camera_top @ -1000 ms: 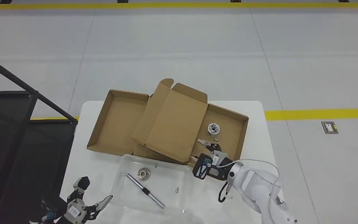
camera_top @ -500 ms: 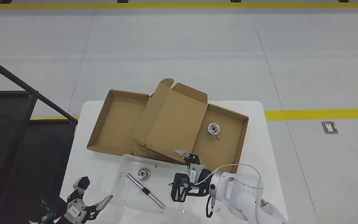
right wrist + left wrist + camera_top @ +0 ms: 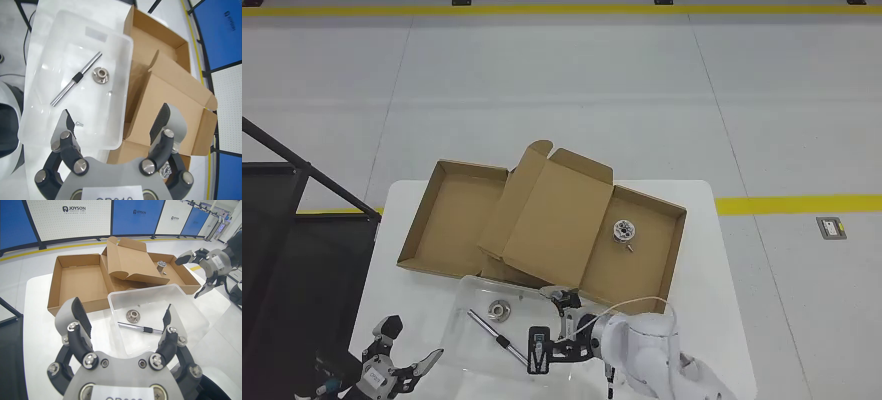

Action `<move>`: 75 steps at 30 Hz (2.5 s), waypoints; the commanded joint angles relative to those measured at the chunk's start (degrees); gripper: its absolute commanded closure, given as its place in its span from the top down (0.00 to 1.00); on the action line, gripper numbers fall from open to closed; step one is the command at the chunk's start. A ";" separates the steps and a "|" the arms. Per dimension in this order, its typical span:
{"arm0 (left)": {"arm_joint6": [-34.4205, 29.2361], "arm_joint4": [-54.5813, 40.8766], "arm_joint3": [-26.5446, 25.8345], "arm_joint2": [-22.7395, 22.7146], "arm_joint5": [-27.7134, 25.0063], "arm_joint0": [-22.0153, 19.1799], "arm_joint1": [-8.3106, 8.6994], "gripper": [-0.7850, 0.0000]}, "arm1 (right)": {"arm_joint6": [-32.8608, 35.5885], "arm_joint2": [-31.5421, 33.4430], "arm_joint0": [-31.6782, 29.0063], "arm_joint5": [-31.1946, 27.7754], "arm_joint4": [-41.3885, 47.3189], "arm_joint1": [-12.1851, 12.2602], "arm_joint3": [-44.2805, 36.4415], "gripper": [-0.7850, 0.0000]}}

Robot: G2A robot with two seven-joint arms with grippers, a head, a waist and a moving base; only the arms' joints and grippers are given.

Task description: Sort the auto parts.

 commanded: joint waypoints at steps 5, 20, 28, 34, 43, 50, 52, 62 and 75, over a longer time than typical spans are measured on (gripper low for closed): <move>0.00 0.00 0.00 0.00 0.00 0.00 0.00 1.00 | 16.50 -6.82 4.22 2.53 5.88 -3.01 4.02 1.00; 0.00 0.00 0.00 0.00 0.00 0.00 0.00 1.00 | 31.00 -11.51 8.55 2.73 16.51 -6.39 12.60 0.74; 0.00 0.00 0.00 0.00 0.00 0.00 0.00 1.00 | 35.84 -14.80 12.75 5.45 21.81 -8.47 19.86 0.53; 0.00 0.00 0.00 0.00 0.00 0.00 0.00 1.00 | 38.01 -17.69 16.76 7.62 25.52 -9.88 25.76 0.49; 0.00 0.00 0.00 0.00 0.00 0.00 0.00 1.00 | 40.03 -21.67 20.68 9.63 29.81 -11.35 31.25 0.48; 0.00 0.00 0.00 0.00 0.00 0.00 0.00 1.00 | 40.68 -24.17 22.92 10.29 32.58 -12.04 33.71 0.45; 0.00 0.00 0.00 0.00 0.00 0.00 0.00 1.00 | 40.94 -24.78 23.42 10.54 33.18 -12.17 34.20 0.41; 0.00 0.00 0.00 0.00 0.00 0.00 0.00 1.00 | 41.48 -26.68 25.30 11.09 35.69 -12.59 35.87 0.17; 0.00 0.00 0.00 0.00 0.00 0.00 0.00 1.00 | 41.16 -27.93 26.41 10.77 37.26 -12.90 37.37 0.29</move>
